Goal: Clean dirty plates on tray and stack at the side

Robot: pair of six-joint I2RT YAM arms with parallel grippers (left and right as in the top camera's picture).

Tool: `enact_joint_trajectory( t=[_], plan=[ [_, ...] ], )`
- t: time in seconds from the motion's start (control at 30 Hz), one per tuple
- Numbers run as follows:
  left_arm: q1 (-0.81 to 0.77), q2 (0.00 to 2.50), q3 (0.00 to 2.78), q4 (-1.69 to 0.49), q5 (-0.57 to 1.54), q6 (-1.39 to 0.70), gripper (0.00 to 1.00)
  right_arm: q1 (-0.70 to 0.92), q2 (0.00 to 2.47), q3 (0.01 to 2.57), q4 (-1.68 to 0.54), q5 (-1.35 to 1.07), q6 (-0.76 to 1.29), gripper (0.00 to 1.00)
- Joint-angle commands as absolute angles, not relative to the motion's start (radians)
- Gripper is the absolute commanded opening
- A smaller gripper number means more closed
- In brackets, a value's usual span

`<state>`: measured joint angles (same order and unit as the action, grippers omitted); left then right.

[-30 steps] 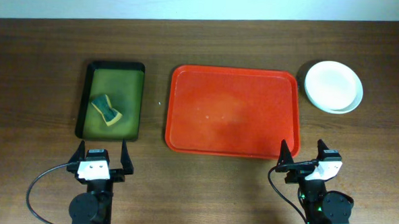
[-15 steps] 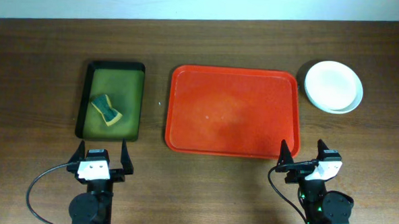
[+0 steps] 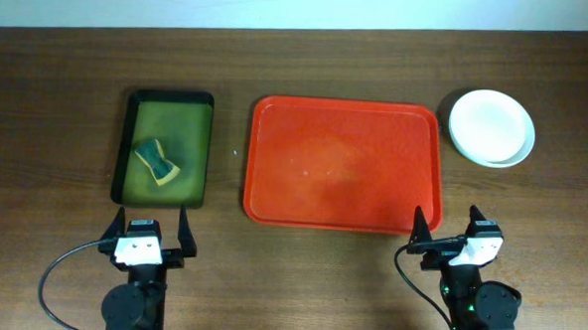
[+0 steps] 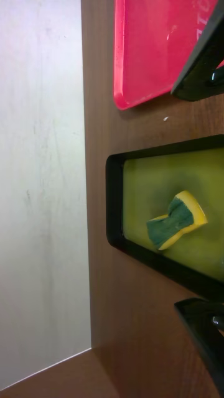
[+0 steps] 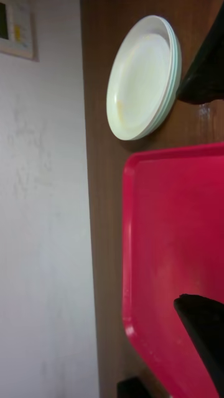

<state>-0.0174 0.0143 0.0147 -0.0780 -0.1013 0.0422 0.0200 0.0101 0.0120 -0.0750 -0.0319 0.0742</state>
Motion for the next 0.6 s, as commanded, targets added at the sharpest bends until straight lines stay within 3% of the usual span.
enact_joint_trajectory(
  t=[0.0, 0.57],
  plan=[
    [-0.021, 0.005, 0.008, -0.076, -0.091, 0.058, 0.99, 0.012, 0.003, 0.006, -0.081, -0.017, -0.054, 0.98],
    [-0.021, 0.005, 0.008, -0.076, -0.091, 0.058, 0.99, -0.008, 0.004, 0.006, -0.079, -0.025, -0.071, 0.98]
  ],
)
